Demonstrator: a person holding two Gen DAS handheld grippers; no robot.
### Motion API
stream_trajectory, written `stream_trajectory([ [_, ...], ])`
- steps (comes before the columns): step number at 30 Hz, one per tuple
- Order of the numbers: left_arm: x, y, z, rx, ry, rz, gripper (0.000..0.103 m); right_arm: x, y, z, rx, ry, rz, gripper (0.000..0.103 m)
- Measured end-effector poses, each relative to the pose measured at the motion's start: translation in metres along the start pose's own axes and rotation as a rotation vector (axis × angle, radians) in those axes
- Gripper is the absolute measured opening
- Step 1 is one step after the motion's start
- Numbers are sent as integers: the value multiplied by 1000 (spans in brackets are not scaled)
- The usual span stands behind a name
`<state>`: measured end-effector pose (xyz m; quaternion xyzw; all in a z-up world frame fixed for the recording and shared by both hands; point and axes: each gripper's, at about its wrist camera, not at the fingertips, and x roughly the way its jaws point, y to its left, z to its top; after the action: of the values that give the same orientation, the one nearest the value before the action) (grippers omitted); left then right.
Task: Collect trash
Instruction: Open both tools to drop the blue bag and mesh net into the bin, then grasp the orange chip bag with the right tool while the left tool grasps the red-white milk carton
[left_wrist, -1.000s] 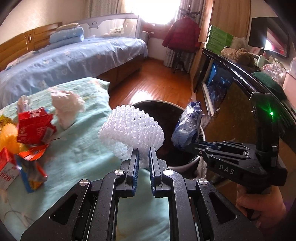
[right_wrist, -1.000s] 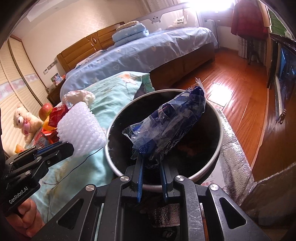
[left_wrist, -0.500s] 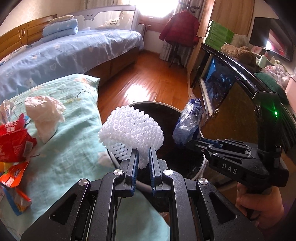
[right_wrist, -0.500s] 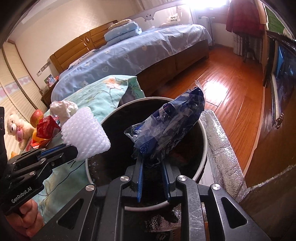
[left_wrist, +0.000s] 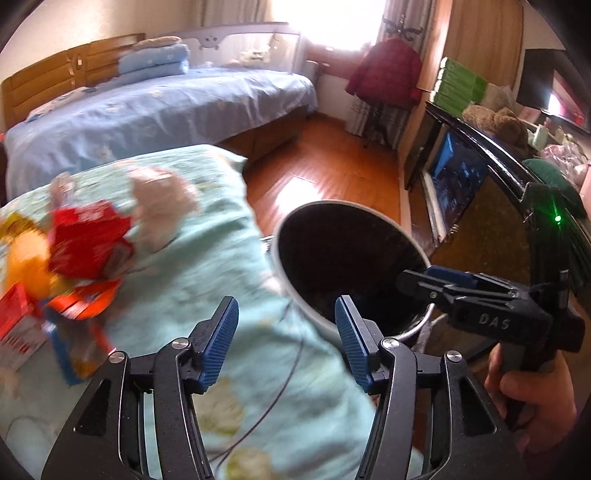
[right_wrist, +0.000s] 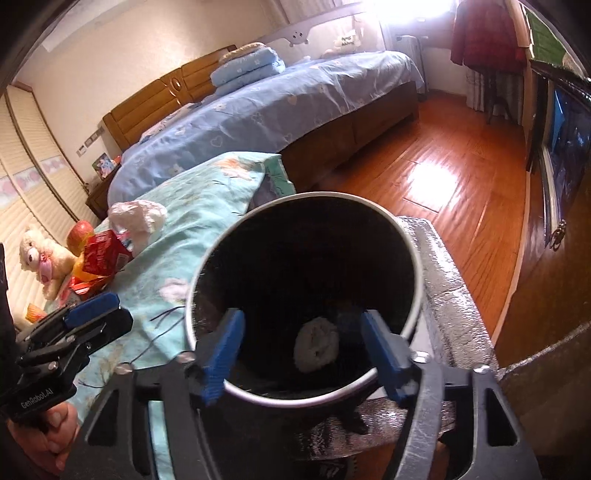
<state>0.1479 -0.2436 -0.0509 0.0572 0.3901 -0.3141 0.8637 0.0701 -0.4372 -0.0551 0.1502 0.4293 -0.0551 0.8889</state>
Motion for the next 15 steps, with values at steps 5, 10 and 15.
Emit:
stream_trajectory([
  [5,-19,24,-22,-43,-5,39,55,-6,27,-9,-6,-35,42,84],
  [10,-40,55,-46,-97,-13,101,58,-10,58,-17,-21,-61,79,86],
  [15,-57,86,-63,-160,-20,153,63,-5,93,-27,-64,-52,129,86],
])
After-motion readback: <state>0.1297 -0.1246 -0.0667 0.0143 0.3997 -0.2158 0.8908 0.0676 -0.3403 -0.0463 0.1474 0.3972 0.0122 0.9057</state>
